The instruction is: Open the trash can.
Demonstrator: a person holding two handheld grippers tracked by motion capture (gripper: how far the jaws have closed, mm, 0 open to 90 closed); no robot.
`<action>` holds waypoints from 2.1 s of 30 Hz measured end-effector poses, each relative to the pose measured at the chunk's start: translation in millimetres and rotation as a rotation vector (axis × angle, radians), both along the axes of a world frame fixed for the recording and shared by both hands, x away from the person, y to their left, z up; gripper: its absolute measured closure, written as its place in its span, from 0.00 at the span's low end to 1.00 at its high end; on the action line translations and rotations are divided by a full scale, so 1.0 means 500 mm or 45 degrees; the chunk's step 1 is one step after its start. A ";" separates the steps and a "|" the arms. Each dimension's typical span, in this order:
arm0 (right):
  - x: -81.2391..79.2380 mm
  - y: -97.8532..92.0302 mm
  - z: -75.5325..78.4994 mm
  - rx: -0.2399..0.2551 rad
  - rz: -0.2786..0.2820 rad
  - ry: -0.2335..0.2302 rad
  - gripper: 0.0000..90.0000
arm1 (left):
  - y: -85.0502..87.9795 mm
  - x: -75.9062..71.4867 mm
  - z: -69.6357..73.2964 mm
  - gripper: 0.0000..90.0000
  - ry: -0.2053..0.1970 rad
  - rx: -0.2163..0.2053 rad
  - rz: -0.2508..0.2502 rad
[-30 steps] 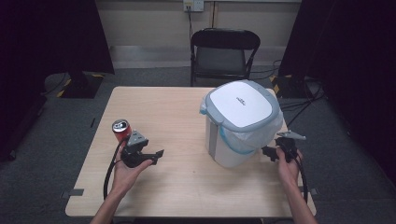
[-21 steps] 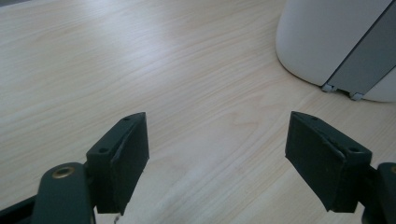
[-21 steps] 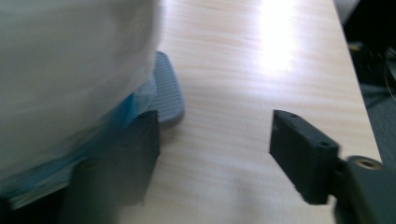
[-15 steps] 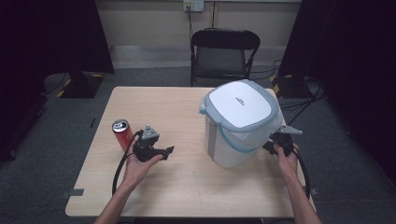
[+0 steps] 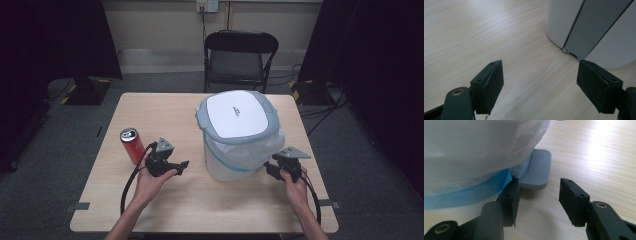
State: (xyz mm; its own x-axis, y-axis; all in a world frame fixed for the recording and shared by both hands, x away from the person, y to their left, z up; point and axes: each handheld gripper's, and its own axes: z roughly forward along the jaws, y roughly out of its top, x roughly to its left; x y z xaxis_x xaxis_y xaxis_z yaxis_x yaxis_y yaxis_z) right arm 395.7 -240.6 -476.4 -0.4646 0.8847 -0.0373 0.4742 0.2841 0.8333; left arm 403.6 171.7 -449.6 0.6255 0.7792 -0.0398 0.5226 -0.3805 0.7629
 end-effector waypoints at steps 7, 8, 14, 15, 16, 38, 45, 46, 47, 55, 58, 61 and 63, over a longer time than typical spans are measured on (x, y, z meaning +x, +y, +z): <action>-0.026 0.031 0.000 -0.023 0.040 0.032 0.31 | -0.022 -0.013 -0.005 0.24 0.014 0.036 -0.015; -0.024 0.027 0.000 -0.043 0.023 0.046 0.29 | -0.025 -0.015 -0.005 0.24 0.015 0.037 -0.025; 0.013 -0.015 -0.003 -0.037 -0.078 0.055 0.33 | -0.043 -0.020 -0.012 0.27 0.013 -0.020 0.004; 0.017 -0.015 -0.004 -0.020 -0.089 0.053 0.33 | -0.045 -0.019 -0.016 0.27 0.022 -0.022 0.005; 0.023 -0.015 -0.005 -0.013 -0.088 0.045 0.33 | -0.049 -0.018 -0.020 0.27 0.034 -0.019 0.014; -0.045 0.105 -0.004 0.002 0.105 -0.047 0.57 | -0.029 -0.037 -0.027 0.33 0.041 0.011 0.055; -0.080 0.183 -0.007 -0.034 0.155 -0.050 0.50 | -0.015 -0.019 -0.031 0.34 0.034 -0.027 0.071; -0.083 0.192 -0.008 -0.027 0.162 -0.041 0.45 | -0.012 -0.013 -0.034 0.34 0.032 -0.042 0.098; -0.085 0.201 -0.007 -0.033 0.170 -0.040 0.41 | -0.008 -0.011 -0.035 0.34 0.030 -0.045 0.112; -0.063 0.161 0.015 0.037 0.121 -0.006 0.33 | 0.001 -0.009 -0.031 0.34 0.018 -0.091 0.116; -0.055 0.122 0.022 0.051 0.088 -0.001 0.33 | -0.003 -0.014 -0.028 0.34 0.019 -0.091 0.098; -0.036 0.087 0.027 0.035 0.040 -0.013 0.33 | -0.007 -0.016 -0.026 0.33 0.014 -0.077 0.099; -0.010 0.071 0.030 0.021 -0.001 -0.036 0.33 | -0.006 -0.015 -0.027 0.32 0.021 -0.084 0.114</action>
State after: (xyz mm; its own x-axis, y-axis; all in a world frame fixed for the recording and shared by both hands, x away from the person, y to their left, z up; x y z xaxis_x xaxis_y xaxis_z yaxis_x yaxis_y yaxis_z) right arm 390.8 -205.2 -461.4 -0.4627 0.8858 -0.0358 0.4505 0.2697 0.8511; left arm 396.2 168.7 -463.3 0.5521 0.8274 -0.1026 0.5650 -0.2809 0.7758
